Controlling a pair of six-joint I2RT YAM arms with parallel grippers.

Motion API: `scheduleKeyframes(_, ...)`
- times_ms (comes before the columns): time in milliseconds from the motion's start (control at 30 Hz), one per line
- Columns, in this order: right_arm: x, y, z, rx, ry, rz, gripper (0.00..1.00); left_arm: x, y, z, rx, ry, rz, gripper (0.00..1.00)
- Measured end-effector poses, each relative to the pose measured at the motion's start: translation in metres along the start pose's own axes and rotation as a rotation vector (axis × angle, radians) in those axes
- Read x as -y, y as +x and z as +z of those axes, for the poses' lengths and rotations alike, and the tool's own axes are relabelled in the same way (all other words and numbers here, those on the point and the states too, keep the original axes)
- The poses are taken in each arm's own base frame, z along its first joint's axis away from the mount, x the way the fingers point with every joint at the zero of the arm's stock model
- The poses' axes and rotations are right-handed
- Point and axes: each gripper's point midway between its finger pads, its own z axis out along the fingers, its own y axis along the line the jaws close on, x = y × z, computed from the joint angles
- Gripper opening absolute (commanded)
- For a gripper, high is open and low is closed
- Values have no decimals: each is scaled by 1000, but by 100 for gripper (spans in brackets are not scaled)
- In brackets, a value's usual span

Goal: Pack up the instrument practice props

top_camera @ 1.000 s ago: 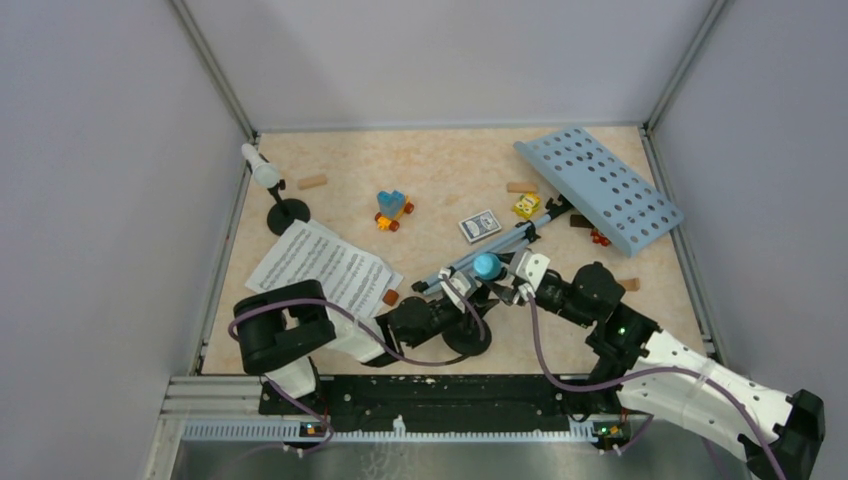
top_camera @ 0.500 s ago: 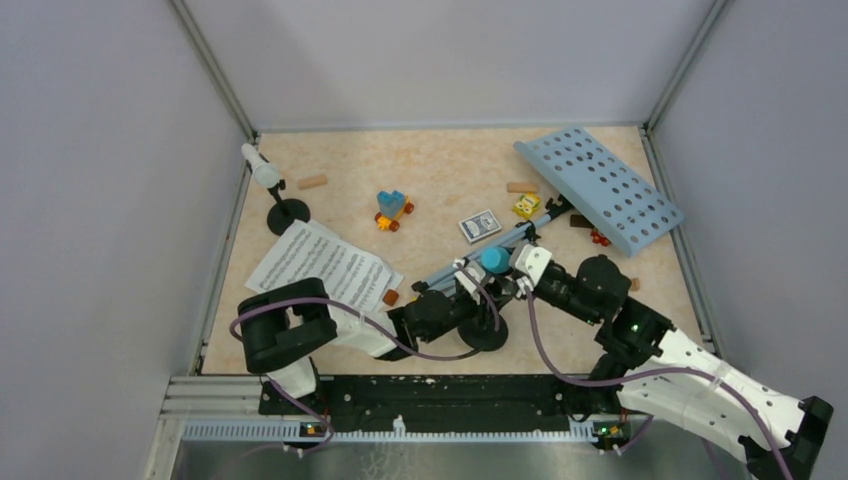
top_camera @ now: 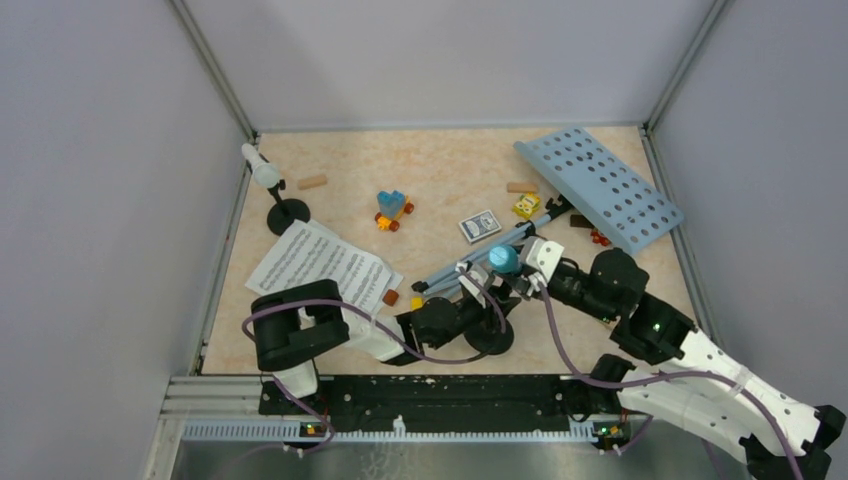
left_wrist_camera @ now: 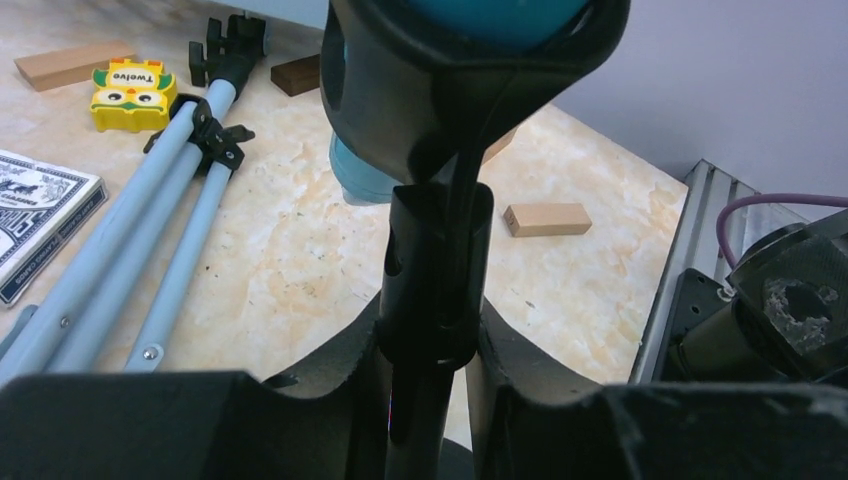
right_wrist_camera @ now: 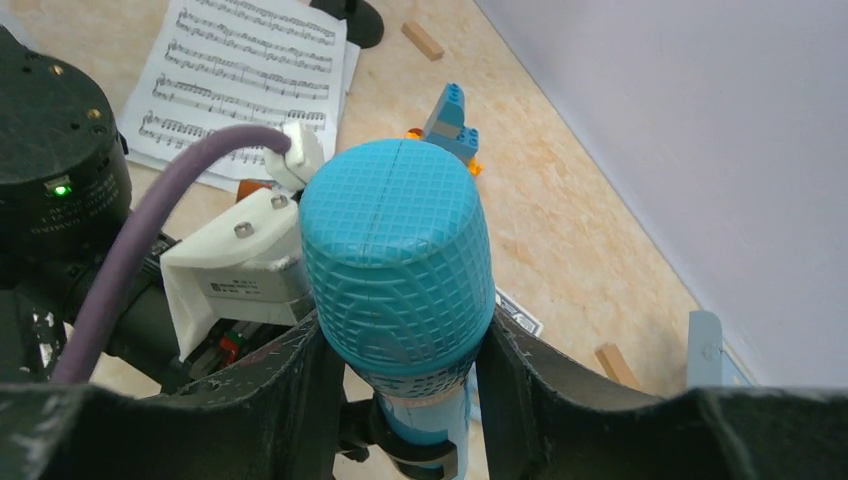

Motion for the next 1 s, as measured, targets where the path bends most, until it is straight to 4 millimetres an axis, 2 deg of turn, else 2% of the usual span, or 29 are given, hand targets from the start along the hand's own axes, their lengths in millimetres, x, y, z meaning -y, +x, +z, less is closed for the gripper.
scheduleKeyframes(200,2,-21,-6,58,-5,7,0,-1,15,1,-34,-13,8,0)
scheduleKeyframes(300,7,-38,-9,104,1,4,0,-1,15,3,-33,-20,6,0)
scheduleKeyframes(367,12,-56,-13,161,13,1,0,-1,15,3,-34,-22,6,0)
scheduleKeyframes(433,22,-86,-20,254,42,-14,0,-1,15,4,-32,-26,6,0)
scheduleKeyframes(467,30,-107,-27,319,71,-27,0,-1,15,4,-33,-24,5,0)
scheduleKeyframes(533,48,-151,-47,453,133,-49,0,1,16,4,-34,-20,6,0)
scheduleKeyframes(600,59,-183,-67,552,173,-63,0,2,16,3,-34,-18,8,0)
scheduleKeyframes(667,69,-211,-88,634,208,-69,0,2,16,3,-31,-20,7,0)
scheduleKeyframes(733,77,-231,-104,685,236,-57,0,3,15,3,-29,-18,9,0)
scheduleKeyframes(800,83,-239,-113,704,261,-29,0,3,14,1,-31,-19,15,0)
scheduleKeyframes(867,87,-236,-114,691,281,7,0,2,11,-2,-40,-25,25,0)
scheduleKeyframes(1000,89,-201,-101,572,313,92,0,-6,6,-13,-85,-66,109,0)
